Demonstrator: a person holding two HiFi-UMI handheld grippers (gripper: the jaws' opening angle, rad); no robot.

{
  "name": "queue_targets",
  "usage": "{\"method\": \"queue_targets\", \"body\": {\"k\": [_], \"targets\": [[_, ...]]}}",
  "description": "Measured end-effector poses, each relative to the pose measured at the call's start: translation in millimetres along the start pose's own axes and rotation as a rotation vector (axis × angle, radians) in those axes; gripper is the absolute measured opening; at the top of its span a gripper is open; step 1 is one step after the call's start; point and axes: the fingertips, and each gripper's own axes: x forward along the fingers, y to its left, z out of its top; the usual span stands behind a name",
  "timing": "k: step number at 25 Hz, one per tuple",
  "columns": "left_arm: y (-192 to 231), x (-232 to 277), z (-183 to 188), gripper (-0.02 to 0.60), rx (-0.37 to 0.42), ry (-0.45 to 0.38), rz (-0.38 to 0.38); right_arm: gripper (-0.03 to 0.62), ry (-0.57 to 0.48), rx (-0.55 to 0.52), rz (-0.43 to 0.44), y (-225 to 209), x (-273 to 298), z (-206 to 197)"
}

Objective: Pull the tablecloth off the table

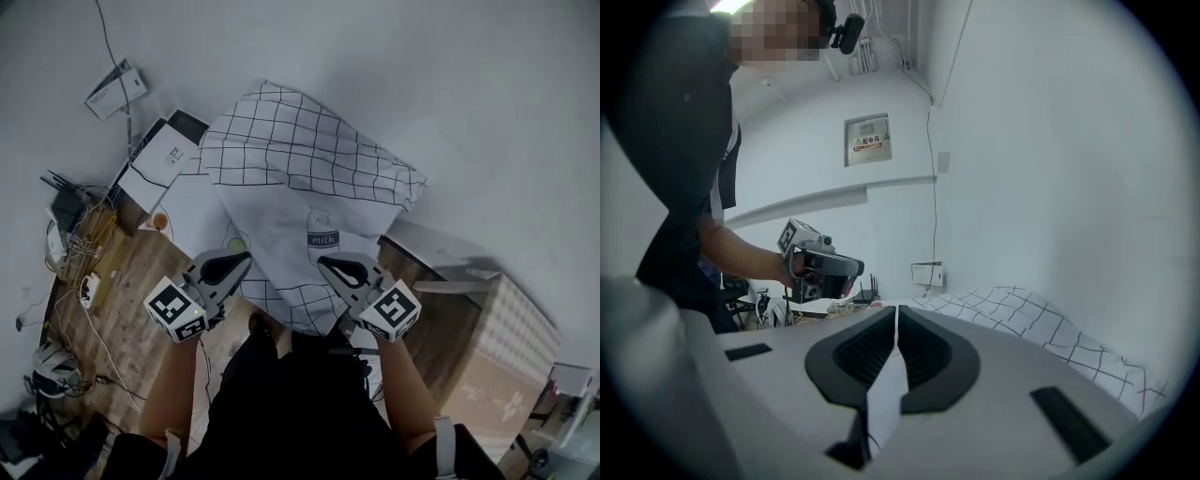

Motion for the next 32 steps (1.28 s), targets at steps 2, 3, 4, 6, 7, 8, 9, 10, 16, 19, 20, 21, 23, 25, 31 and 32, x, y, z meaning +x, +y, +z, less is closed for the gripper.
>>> {"method": "queue_targets", "body": {"k": [2,3,4,6,7,8,9,10,16,19,20,21,23,25,31,32], "targets": [[11,14,-1,0.011,-0.002,0.012,0.036,0.023,0.008,-0.009,0.038,-18,7,4],[17,21,-2,0.011,-0.004,0.021,0.059,0.023,0.001,-0.016,0.066,-25,10,7],[24,27,-4,0.011,-0.009,0.029,0.082,0.023,-0.007,-0.022,0.096,-33,14,9],[39,41,-1,0.011,-0.025,0.024,0.122,0.023,-0.018,-0.028,0.146,-53,20,12],[47,49,2,0.011,-0.027,0.012,0.137,0.023,-0.018,-0.032,0.165,-65,24,12],[54,57,4,0.011,-0.023,0.001,0.153,0.023,-0.017,-0.04,0.181,-78,28,12],[61,64,6,0.012,-0.015,-0.001,0.17,0.023,-0.015,-0.052,0.197,-89,32,12],[66,70,5,0.012,-0.007,0.008,0.19,0.023,-0.012,-0.064,0.214,-100,37,11],[97,98,-6,0.012,0.012,0.113,0.291,0.025,-0.002,-0.097,0.284,-152,60,5],[114,108,-13,0.02,0.037,0.178,0.325,0.026,0.019,-0.089,0.309,-171,77,-3],[118,109,-18,0.03,0.045,0.2,0.333,0.037,0.025,-0.082,0.321,-174,84,-7],[122,111,-24,0.05,0.055,0.222,0.337,0.07,0.037,-0.074,0.331,-176,90,-12],[132,116,-35,0.08,0.079,0.263,0.332,0.124,0.068,-0.072,0.339,-181,103,-21],[144,121,-46,0.099,0.094,0.291,0.321,0.132,0.094,-0.085,0.337,-184,116,-30],[179,129,-70,0.194,0.062,0.316,0.321,0.227,0.202,-0.101,0.294,-189,144,-64],[183,130,-74,0.203,0.059,0.325,0.316,0.237,0.221,-0.104,0.289,-191,147,-71]]}}
